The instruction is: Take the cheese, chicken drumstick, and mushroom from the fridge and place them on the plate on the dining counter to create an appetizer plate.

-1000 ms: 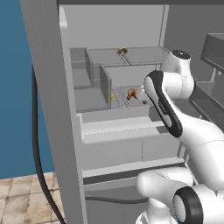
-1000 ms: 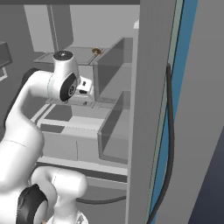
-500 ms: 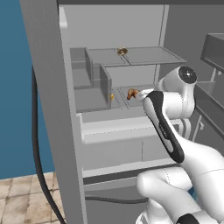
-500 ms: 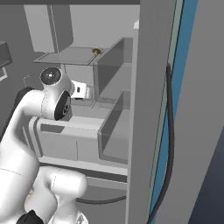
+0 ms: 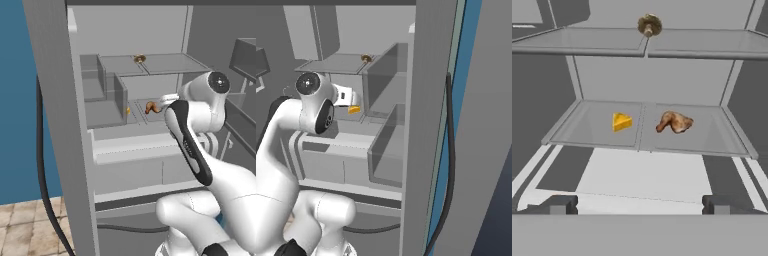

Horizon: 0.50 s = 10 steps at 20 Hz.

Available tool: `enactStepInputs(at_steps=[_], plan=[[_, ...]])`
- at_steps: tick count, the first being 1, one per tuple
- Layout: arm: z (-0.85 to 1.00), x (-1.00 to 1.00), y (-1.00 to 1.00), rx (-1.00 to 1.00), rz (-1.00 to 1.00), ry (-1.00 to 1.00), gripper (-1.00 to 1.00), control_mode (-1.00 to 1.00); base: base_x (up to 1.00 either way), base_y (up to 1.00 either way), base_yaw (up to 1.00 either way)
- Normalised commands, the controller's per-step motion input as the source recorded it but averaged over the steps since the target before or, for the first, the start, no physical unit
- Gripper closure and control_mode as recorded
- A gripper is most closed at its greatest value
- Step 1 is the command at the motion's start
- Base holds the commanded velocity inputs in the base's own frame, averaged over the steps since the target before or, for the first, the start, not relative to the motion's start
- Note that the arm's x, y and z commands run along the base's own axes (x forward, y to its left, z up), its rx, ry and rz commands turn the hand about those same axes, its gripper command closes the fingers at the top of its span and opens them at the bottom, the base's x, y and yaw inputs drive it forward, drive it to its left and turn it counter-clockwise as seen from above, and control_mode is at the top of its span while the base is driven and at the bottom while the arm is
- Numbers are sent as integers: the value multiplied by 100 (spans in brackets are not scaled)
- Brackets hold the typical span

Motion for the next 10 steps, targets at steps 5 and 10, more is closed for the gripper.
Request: enactStepInputs(at_steps=[5,10], plan=[[-1,-14,0,1,-11,0,-100,-100,0,0,0],[-25,-15,0,2,-14,0,-100,-100,0,0,0]])
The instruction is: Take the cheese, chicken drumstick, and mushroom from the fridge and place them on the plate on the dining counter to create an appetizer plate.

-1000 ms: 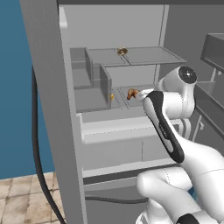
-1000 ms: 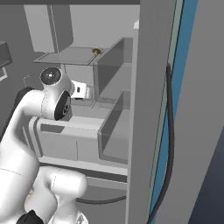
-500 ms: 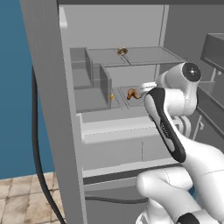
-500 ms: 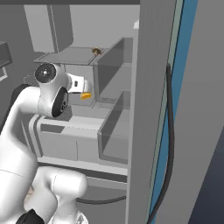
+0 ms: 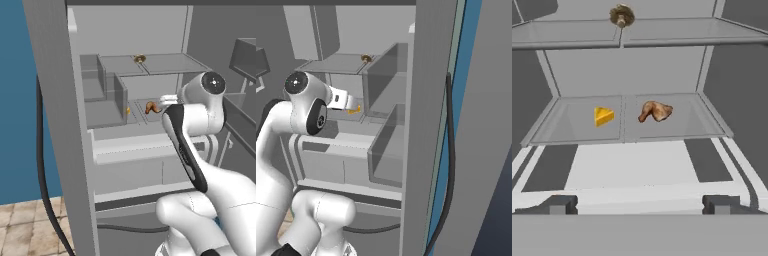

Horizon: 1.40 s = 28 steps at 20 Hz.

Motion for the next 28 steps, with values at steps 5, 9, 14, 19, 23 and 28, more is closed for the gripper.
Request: enactStepInputs(at_steps=[5,9,14,19,23,28], plan=[[-34,-7,0,8,-23,0,-100,-100,0,0,0],[-12,0,0,15,-31,1,-100,-100,0,0,0],[0,12,0,24,-25,8,-100,-100,0,0,0],[-8,12,0,6,-8,0,-100,-100,0,0,0],[-30,24,2,0,-1,0,-100,-100,0,0,0],[-48,23,1,0,0,0,-100,-100,0,0,0]])
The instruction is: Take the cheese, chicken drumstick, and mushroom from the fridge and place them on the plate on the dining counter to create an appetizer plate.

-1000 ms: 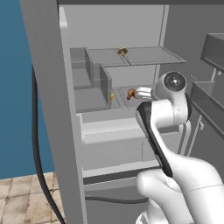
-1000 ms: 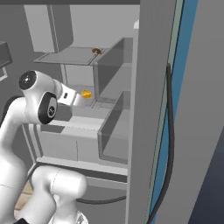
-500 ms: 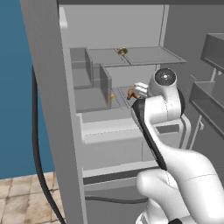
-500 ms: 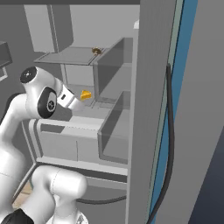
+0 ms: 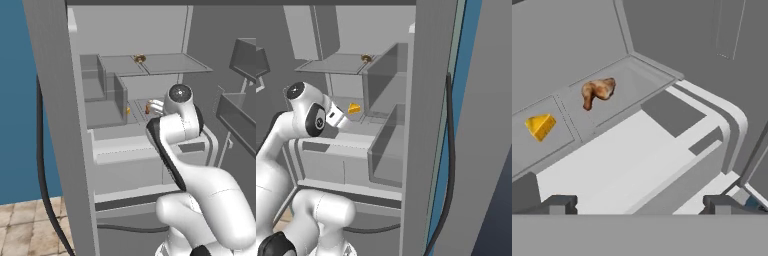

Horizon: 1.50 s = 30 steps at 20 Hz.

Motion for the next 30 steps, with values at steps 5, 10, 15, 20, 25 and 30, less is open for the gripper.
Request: enactStepInputs(at_steps=[5,10,15,20,25,30], plan=[[-42,31,0,0,0,0,-100,-100,0,0,0],[-19,32,0,0,-2,0,-100,-100,0,0,0],[-1,22,0,0,-2,0,-100,-100,0,0,0],[0,33,0,0,0,0,-100,-100,0,0,0],[0,35,0,-2,0,0,-100,-100,0,0,0],[-20,31,0,-11,0,0,-100,-100,0,0,0]])
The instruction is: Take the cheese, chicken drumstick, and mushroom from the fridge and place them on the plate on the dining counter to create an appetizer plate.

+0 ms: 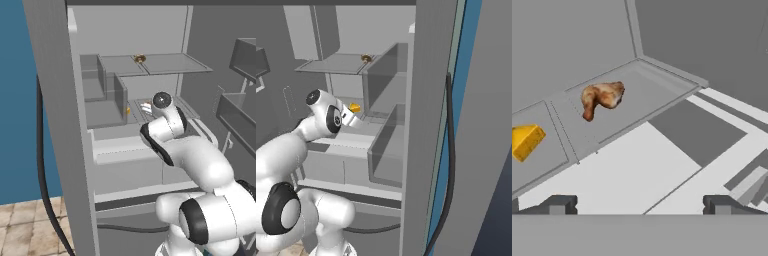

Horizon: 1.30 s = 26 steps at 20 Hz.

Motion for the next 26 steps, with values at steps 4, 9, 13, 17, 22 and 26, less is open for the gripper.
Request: enactStepInputs(at_steps=[4,9,13,17,22,26], plan=[[-29,28,0,-13,0,0,-100,-100,0,0,0],[-3,31,0,-2,0,6,-100,-100,0,0,0],[0,32,0,0,-1,11,-100,-100,0,0,0],[0,38,0,0,-2,7,-100,-100,0,0,0],[-7,44,0,0,-2,3,-100,-100,0,0,0],[-24,44,0,0,-1,0,-100,-100,0,0,0]])
